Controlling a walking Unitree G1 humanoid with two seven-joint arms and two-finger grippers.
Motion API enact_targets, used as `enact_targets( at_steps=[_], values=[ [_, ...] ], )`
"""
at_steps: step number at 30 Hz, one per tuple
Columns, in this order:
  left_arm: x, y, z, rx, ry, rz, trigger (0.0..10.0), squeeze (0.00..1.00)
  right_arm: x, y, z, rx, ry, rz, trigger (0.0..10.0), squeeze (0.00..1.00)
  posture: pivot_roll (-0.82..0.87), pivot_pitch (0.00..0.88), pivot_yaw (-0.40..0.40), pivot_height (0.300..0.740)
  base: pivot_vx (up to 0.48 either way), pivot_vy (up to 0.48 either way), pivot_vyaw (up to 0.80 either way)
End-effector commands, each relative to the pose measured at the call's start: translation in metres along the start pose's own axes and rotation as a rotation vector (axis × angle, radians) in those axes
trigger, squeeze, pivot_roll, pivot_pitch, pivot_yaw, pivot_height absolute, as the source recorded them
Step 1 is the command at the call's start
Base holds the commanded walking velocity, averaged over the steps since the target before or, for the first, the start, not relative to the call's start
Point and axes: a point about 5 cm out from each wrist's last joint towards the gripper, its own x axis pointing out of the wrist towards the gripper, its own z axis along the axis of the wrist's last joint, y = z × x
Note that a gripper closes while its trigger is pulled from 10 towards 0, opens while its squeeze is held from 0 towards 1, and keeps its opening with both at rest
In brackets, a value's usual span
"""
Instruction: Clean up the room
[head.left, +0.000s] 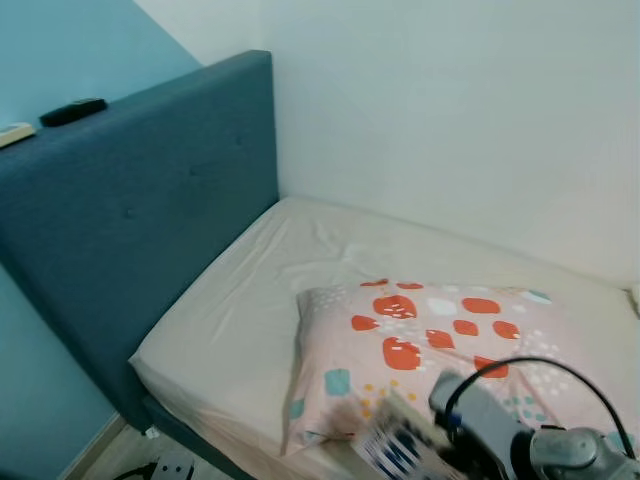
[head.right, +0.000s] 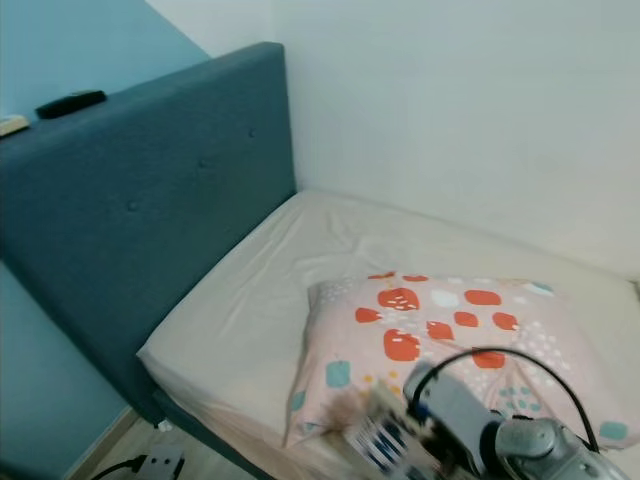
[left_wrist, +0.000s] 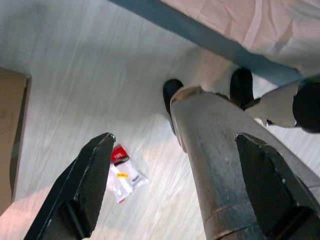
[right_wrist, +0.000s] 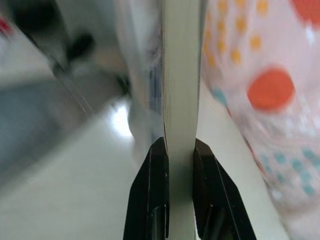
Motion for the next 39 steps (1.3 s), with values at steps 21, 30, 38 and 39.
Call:
enact_targets(
  at_steps=[21,30,38,39],
  values=[
    [0.001,-0.004,-0.001,-0.016,0.001,-0.003,10.0,1.0,0.069,-0.045,-0.042,-0.484,0.516,-0.163,9.4,0.0,-0.05,0.022,-0.033,0.74,0.0,0.0,0.0],
    [0.001,-0.005,-0.001,-0.025,-0.002,0.001,10.0,1.0,0.08,-0.062,-0.046,-0.622,0.601,-0.345,10.0,0.0,-0.04,0.025,-0.038,0.74,0.0,0.0,0.0],
    [0.001,-0.003,-0.004,-0.027,0.004,0.004,10.0,1.0,0.084,-0.071,-0.041,-0.655,0.574,-0.503,10.0,0.0,-0.04,0.029,-0.032,0.74,0.0,0.0,0.0],
    [0.0,-0.003,-0.004,-0.027,0.005,0.006,10.0,1.0,0.087,-0.07,-0.039,-0.673,0.563,-0.515,10.0,0.13,-0.04,0.029,-0.031,0.74,0.0,0.0,0.0]
  ],
)
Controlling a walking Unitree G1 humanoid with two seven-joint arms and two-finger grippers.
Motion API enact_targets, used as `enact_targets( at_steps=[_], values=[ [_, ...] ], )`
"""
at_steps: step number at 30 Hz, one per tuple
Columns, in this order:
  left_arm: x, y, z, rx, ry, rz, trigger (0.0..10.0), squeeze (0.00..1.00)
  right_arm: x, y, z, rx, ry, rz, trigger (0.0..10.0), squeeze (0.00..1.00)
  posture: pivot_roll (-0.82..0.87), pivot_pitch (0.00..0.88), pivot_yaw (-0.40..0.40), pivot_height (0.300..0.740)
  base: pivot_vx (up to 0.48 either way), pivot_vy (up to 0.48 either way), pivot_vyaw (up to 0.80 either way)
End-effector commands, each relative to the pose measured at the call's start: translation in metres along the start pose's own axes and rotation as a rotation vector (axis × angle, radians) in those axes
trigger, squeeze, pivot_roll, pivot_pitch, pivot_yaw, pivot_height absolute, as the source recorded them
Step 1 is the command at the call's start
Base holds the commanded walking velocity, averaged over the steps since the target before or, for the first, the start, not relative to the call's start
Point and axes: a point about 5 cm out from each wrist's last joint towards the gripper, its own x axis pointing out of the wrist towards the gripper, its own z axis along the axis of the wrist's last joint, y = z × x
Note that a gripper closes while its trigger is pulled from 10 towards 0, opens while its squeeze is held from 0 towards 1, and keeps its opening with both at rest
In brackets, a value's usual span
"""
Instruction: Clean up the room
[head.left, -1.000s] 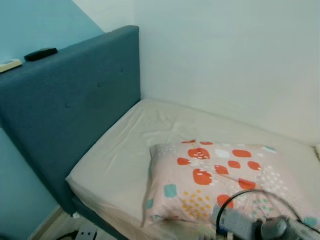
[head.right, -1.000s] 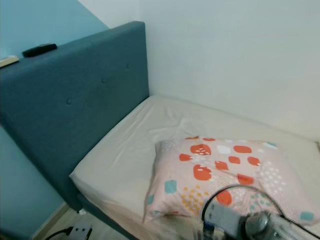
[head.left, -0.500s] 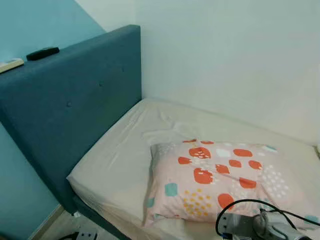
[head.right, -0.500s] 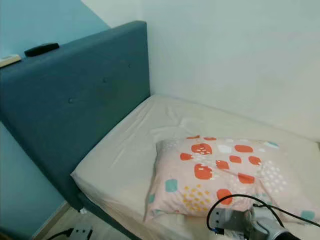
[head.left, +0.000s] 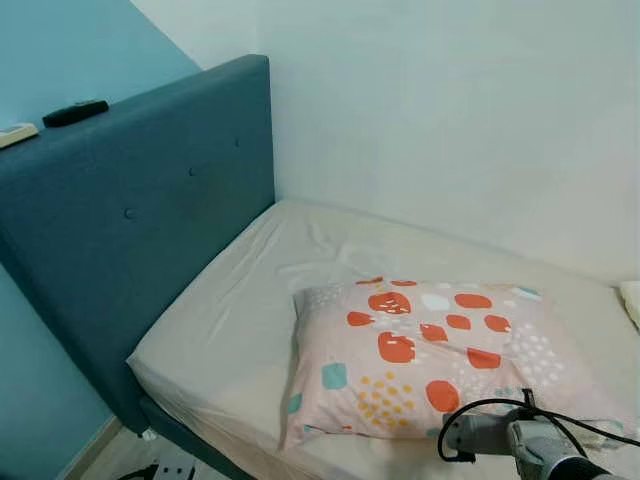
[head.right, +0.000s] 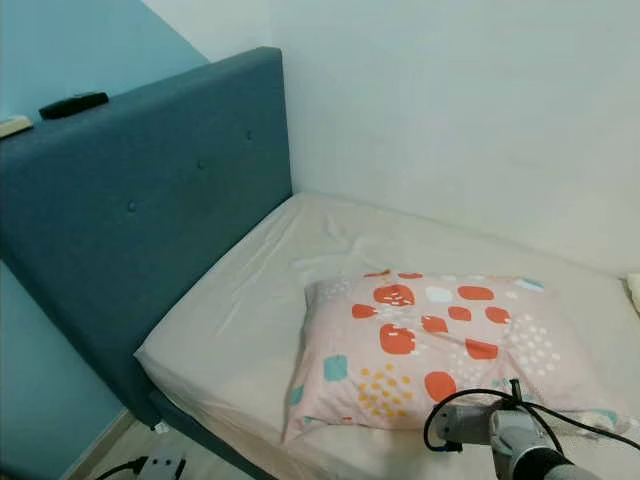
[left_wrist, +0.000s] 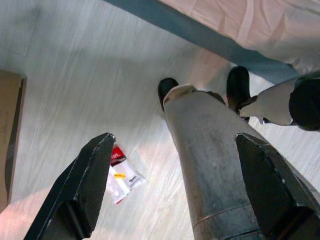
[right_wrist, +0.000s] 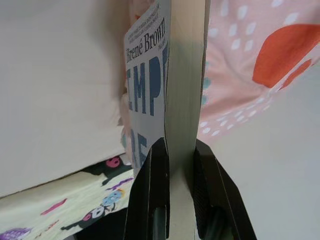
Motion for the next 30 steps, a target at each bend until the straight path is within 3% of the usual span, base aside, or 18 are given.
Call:
enact_targets(
  at_steps=[1,2,3,4,5,8,17,18,19,20,24,26,27,28,29,30],
  values=[
    [0.0,0.001,-0.001,-0.014,0.002,0.004,10.0,1.0,0.0,-0.01,0.001,-0.003,-0.004,-0.058,10.0,0.13,-0.04,0.029,-0.031,0.74,0.0,0.0,0.0],
    [-0.001,0.001,-0.002,-0.014,0.003,0.005,10.0,1.0,0.001,-0.007,0.006,-0.025,-0.022,-0.071,10.0,0.73,-0.04,0.029,-0.03,0.74,0.0,0.0,0.0],
    [-0.001,0.001,-0.002,-0.013,0.004,0.005,10.0,1.0,0.002,-0.001,0.011,-0.056,-0.04,-0.058,10.0,1.0,-0.04,0.029,-0.029,0.74,0.0,0.0,0.0],
    [-0.001,0.001,-0.002,-0.013,0.004,0.005,10.0,1.0,0.002,-0.001,0.011,-0.056,-0.04,-0.058,10.0,1.0,-0.04,0.029,-0.029,0.74,0.0,0.0,0.0],
    [-0.001,0.001,-0.001,-0.013,0.001,0.005,10.0,1.0,0.003,0.011,0.017,-0.123,-0.07,-0.021,10.0,1.0,-0.04,0.03,-0.031,0.74,0.0,0.0,0.0],
    [-0.001,0.001,-0.001,-0.013,0.0,0.005,10.0,1.0,0.003,0.015,0.018,-0.124,-0.075,0.002,10.0,1.0,-0.04,0.03,-0.031,0.74,0.0,0.0,0.0],
    [-0.001,0.002,-0.003,-0.011,0.003,0.006,10.0,1.0,0.005,0.021,0.014,-0.018,-0.059,0.023,10.0,1.0,-0.04,0.027,-0.03,0.74,0.0,0.0,0.0],
    [-0.001,0.002,-0.003,-0.011,0.004,0.006,10.0,1.0,0.005,0.022,0.014,-0.004,-0.061,0.023,10.0,0.85,-0.04,0.028,-0.027,0.74,0.0,0.0,0.0],
    [-0.001,0.002,-0.003,-0.01,0.004,0.006,10.0,1.0,0.005,0.022,0.014,0.015,-0.063,0.023,10.0,0.56,-0.04,0.028,-0.027,0.74,0.0,0.0,0.0],
    [-0.001,0.002,-0.003,-0.009,0.004,0.006,10.0,1.0,0.005,0.021,0.014,0.045,-0.067,0.023,10.0,0.0,-0.04,0.028,-0.027,0.74,0.0,0.0,0.0],
    [-0.001,0.002,-0.002,-0.007,0.003,0.006,10.0,1.0,0.006,0.015,0.015,0.154,-0.087,0.007,10.0,0.0,-0.04,0.024,-0.025,0.74,0.0,0.0,0.0],
    [-0.001,0.003,-0.002,-0.006,0.0,0.007,10.0,1.0,0.006,0.003,0.018,0.303,-0.12,-0.024,10.0,0.0,-0.03,0.02,-0.026,0.74,0.0,0.0,0.0],
    [-0.001,0.003,-0.002,-0.006,0.0,0.007,10.0,1.0,0.006,0.003,0.018,0.303,-0.12,-0.024,10.0,0.0,-0.03,0.02,-0.026,0.74,0.0,0.0,0.0],
    [-0.001,0.004,0.001,-0.009,-0.013,0.013,10.0,1.0,0.001,-0.018,0.038,0.708,-0.257,-0.014,10.0,0.0,-0.04,0.016,-0.022,0.74,0.0,0.0,0.0],
    [-0.001,0.005,0.005,-0.01,-0.027,0.02,10.0,1.0,-0.001,-0.029,0.046,0.909,-0.329,-0.003,10.0,0.0,-0.04,0.016,-0.022,0.74,0.0,0.0,0.0],
    [-0.001,0.005,0.005,-0.01,-0.027,0.02,10.0,1.0,-0.001,-0.029,0.046,0.909,-0.329,-0.003,10.0,0.0,-0.04,0.016,-0.022,0.74,0.0,0.0,0.0]
  ],
)
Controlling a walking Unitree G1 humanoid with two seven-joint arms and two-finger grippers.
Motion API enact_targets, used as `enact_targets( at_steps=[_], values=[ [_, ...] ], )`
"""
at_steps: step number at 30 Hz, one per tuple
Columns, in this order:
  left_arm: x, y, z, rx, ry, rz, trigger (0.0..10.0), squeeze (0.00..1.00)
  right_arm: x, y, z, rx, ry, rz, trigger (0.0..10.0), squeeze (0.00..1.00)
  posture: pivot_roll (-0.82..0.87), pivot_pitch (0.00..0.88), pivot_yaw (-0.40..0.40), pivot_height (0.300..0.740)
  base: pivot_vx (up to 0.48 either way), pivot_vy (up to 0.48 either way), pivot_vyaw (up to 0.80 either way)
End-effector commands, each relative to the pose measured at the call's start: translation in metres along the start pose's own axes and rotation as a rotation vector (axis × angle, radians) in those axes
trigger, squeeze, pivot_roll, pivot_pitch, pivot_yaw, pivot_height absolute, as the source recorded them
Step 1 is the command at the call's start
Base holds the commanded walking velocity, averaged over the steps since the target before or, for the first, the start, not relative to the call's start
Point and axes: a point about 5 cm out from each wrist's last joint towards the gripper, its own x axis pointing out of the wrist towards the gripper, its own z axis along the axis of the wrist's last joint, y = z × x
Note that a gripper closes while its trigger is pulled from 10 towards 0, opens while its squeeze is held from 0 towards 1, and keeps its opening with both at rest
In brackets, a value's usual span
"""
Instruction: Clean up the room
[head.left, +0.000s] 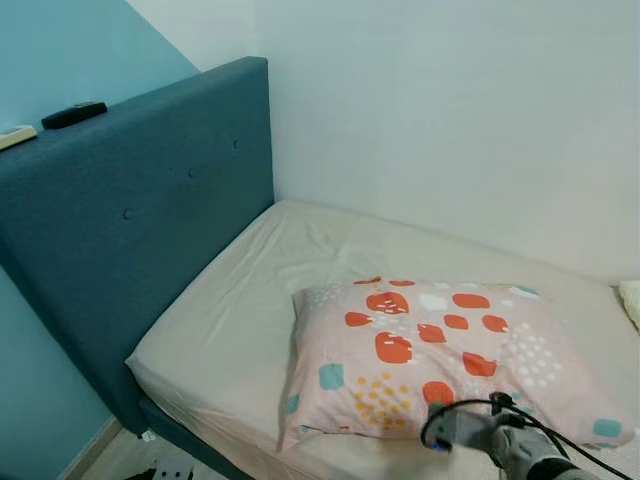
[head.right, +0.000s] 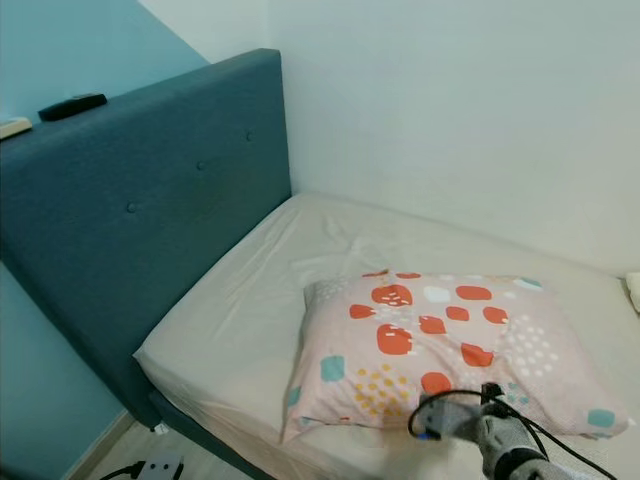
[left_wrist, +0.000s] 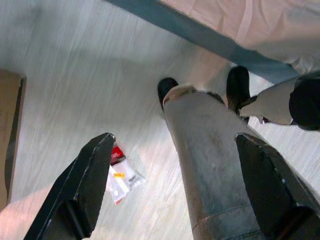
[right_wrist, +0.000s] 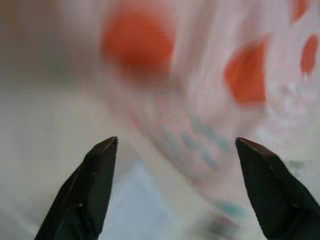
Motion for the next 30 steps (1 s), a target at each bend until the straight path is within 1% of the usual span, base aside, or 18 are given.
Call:
enact_targets(
  at_steps=[1,3,5,6,7,8,9,10,11,13,15,16,18,19,21,24,26,30],
  values=[
    [-0.001,0.005,0.008,-0.001,-0.036,0.023,10.0,1.0,0.0,-0.007,0.025,0.261,-0.119,0.001,10.0,0.0,-0.04,0.016,-0.022,0.74,0.0,0.0,0.0],
    [-0.001,0.011,0.025,-0.06,-0.108,0.068,10.0,1.0,-0.002,-0.012,0.045,0.598,-0.215,0.028,10.0,0.0,-0.04,0.009,-0.021,0.74,0.0,0.0,0.0],
    [-0.003,0.02,0.045,-0.141,-0.196,0.114,10.0,1.0,-0.003,-0.014,0.053,0.81,-0.266,0.052,10.0,0.0,-0.04,0.009,-0.021,0.74,0.0,0.0,0.0],
    [-0.003,0.02,0.045,-0.141,-0.196,0.114,10.0,1.0,-0.003,-0.014,0.053,0.81,-0.266,0.052,10.0,0.0,-0.04,0.009,-0.021,0.74,0.0,0.0,0.0],
    [-0.005,0.026,0.061,-0.202,-0.265,0.139,10.0,1.0,-0.003,-0.013,0.056,0.882,-0.283,0.058,10.0,0.0,-0.04,0.009,-0.021,0.74,0.0,0.0,0.0],
    [-0.009,0.033,0.079,-0.255,-0.335,0.155,10.0,0.08,-0.004,-0.01,0.058,0.935,-0.295,0.065,10.0,0.0,-0.02,0.013,-0.021,0.74,0.0,0.0,0.0],
    [-0.009,0.033,0.079,-0.255,-0.335,0.155,10.0,0.08,-0.004,-0.01,0.058,0.935,-0.295,0.065,10.0,0.0,-0.02,0.013,-0.021,0.74,0.0,0.0,0.0],
    [-0.013,0.038,0.096,-0.3,-0.404,0.158,10.0,0.0,-0.004,-0.007,0.06,0.971,-0.308,0.071,10.0,0.0,-0.02,0.013,-0.021,0.74,0.0,0.0,0.0],
    [-0.013,0.038,0.096,-0.3,-0.404,0.158,10.0,0.0,-0.004,-0.007,0.06,0.971,-0.308,0.071,10.0,0.0,-0.02,0.013,-0.021,0.74,0.0,0.0,0.0],
    [-0.021,0.044,0.131,-0.358,-0.532,0.119,10.0,0.0,-0.005,-0.002,0.065,1.008,-0.331,0.076,10.0,0.0,-0.02,0.016,-0.017,0.74,0.0,0.0,0.0],
    [-0.021,0.044,0.131,-0.358,-0.532,0.119,10.0,0.0,-0.005,-0.002,0.065,1.008,-0.331,0.076,10.0,0.0,-0.02,0.016,-0.017,0.74,0.0,0.0,0.0],
    [-0.026,0.042,0.152,-0.373,-0.604,0.069,10.0,0.0,-0.005,0.0,0.066,1.054,-0.342,0.093,10.0,0.0,-0.03,0.016,-0.013,0.74,0.0,0.0,-0.7],
    [-0.026,0.042,0.152,-0.373,-0.604,0.069,10.0,0.0,-0.005,0.0,0.066,1.054,-0.342,0.093,10.0,0.0,-0.03,0.016,-0.013,0.74,0.0,0.0,-0.7],
    [-0.03,0.038,0.17,-0.388,-0.667,0.008,10.0,0.0,-0.005,0.001,0.066,1.082,-0.348,0.091,10.0,0.0,-0.03,0.018,-0.009,0.74,0.0,0.0,-0.7],
    [-0.034,0.018,0.196,-0.357,-0.738,-0.12,10.0,0.0,-0.005,0.002,0.062,1.099,-0.338,0.074,10.0,0.0,-0.03,0.017,-0.001,0.74,0.0,0.0,-0.7],
    [-0.033,0.009,0.202,-0.311,-0.739,-0.147,10.0,0.0,-0.005,0.002,0.058,1.106,-0.326,0.061,10.0,0.0,-0.03,0.017,0.002,0.74,0.0,0.0,-0.7],
    [-0.03,-0.006,0.207,-0.254,-0.731,-0.158,10.0,0.0,-0.004,0.002,0.051,1.125,-0.292,0.036,10.0,0.0,-0.04,0.019,0.01,0.74,0.0,0.0,-0.7],
    [-0.028,-0.014,0.21,-0.238,-0.727,-0.159,10.0,0.0,-0.004,0.001,0.046,1.137,-0.269,0.015,10.0,0.0,-0.04,0.016,0.01,0.74,0.0,0.0,-0.7]
  ],
)
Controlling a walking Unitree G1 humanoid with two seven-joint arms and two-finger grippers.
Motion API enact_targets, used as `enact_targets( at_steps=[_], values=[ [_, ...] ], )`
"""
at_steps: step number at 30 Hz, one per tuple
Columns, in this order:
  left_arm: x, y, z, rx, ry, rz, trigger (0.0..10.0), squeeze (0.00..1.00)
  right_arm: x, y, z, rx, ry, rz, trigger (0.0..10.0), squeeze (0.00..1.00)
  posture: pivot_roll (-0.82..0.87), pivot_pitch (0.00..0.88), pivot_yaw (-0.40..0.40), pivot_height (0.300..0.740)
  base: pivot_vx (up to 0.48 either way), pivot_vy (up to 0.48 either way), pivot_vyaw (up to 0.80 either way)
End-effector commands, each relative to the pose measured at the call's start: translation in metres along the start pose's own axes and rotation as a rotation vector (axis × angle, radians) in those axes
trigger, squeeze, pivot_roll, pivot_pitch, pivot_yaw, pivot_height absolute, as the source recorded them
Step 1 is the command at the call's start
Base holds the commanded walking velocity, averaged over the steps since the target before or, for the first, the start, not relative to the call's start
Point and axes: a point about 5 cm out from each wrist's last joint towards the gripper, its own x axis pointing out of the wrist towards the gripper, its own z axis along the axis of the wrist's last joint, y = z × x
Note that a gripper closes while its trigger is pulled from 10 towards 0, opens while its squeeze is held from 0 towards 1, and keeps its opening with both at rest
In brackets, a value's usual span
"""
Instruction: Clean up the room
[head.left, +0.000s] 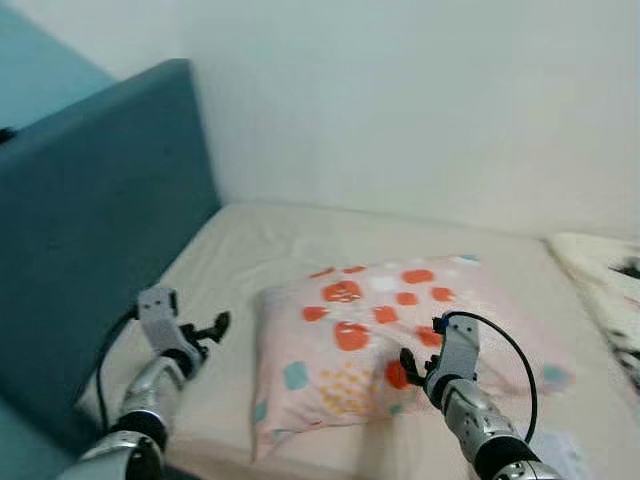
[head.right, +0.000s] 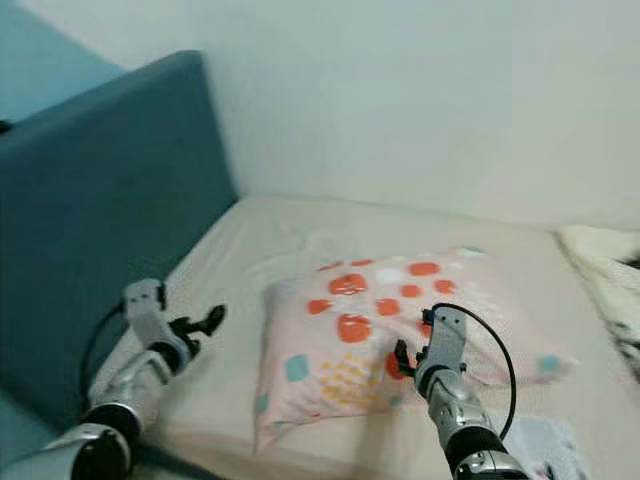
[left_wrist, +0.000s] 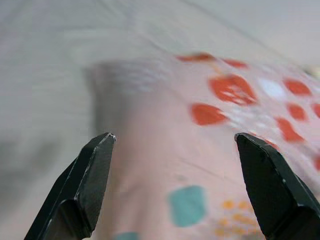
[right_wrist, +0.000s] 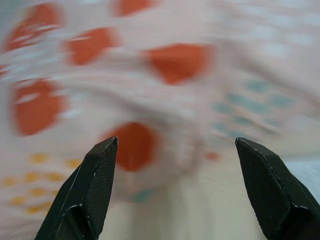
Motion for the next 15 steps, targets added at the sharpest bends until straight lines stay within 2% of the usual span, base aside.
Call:
enact_targets(
  at_steps=[1,7,8,12,15],
  values=[
    [-0.001,0.001,-0.002,0.026,0.015,0.015,10.0,0.0,0.0,-0.002,-0.001,0.018,0.009,-0.019,10.0,0.0,-0.04,0.016,0.012,0.74,0.0,0.0,-0.7],
    [0.0,-0.004,-0.011,0.097,0.059,0.01,10.0,0.0,0.0,-0.007,0.0,0.023,0.013,-0.05,10.0,0.0,-0.04,0.014,0.016,0.74,0.0,0.0,-0.7],
    [-0.004,0.003,-0.016,0.143,0.095,0.066,10.0,0.0,0.0,-0.007,-0.001,0.027,0.014,-0.054,10.0,0.0,-0.04,0.013,0.017,0.74,0.0,0.0,-0.69],
    [-0.007,0.01,-0.021,0.16,0.122,0.117,10.0,0.0,0.0,-0.006,-0.002,0.031,0.017,-0.054,10.0,0.0,-0.04,0.013,0.019,0.74,0.0,0.0,-0.69],
    [-0.011,0.015,-0.026,0.124,0.136,0.16,10.0,0.0,-0.001,-0.005,-0.004,0.036,0.019,-0.052,10.0,0.0,-0.04,0.012,0.019,0.74,0.0,0.0,-0.69]
  ],
)
